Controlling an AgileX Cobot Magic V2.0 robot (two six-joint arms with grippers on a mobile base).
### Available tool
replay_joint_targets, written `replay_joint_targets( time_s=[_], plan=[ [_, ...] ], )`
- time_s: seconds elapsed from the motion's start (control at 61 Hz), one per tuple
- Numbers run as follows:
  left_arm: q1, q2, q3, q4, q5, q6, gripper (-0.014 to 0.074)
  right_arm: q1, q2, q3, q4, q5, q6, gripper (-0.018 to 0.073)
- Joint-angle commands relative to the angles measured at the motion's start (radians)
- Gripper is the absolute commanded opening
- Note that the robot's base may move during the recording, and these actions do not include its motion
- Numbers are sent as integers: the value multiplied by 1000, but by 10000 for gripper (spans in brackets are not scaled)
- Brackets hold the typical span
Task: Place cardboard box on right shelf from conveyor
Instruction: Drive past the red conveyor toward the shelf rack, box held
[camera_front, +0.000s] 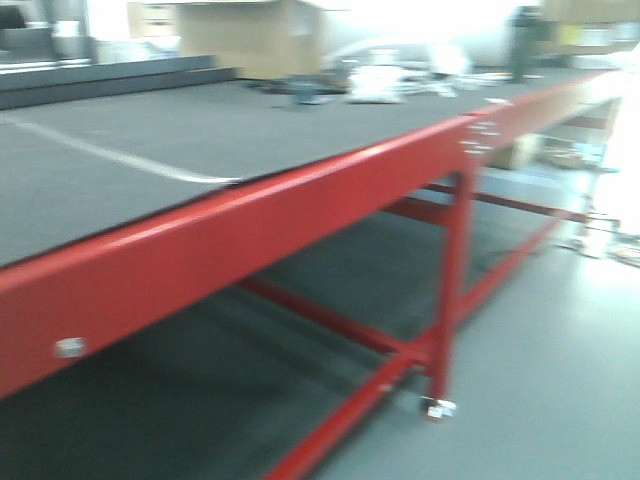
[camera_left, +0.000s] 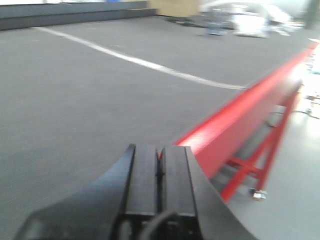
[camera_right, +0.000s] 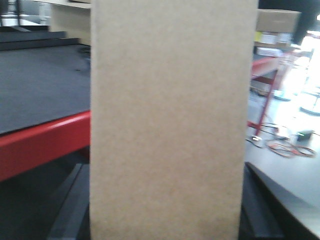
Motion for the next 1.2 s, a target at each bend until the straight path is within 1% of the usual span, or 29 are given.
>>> replay_joint_targets(
  time_s=[0.0, 1.18],
  plan=[
    [-1, -5, 6, -6, -85, 0, -116, -4, 8, -30, -9, -111, -11, 8],
    [-1, -5, 6, -6, -85, 0, -116, -4, 8, -30, -9, -111, -11, 8]
  ],
)
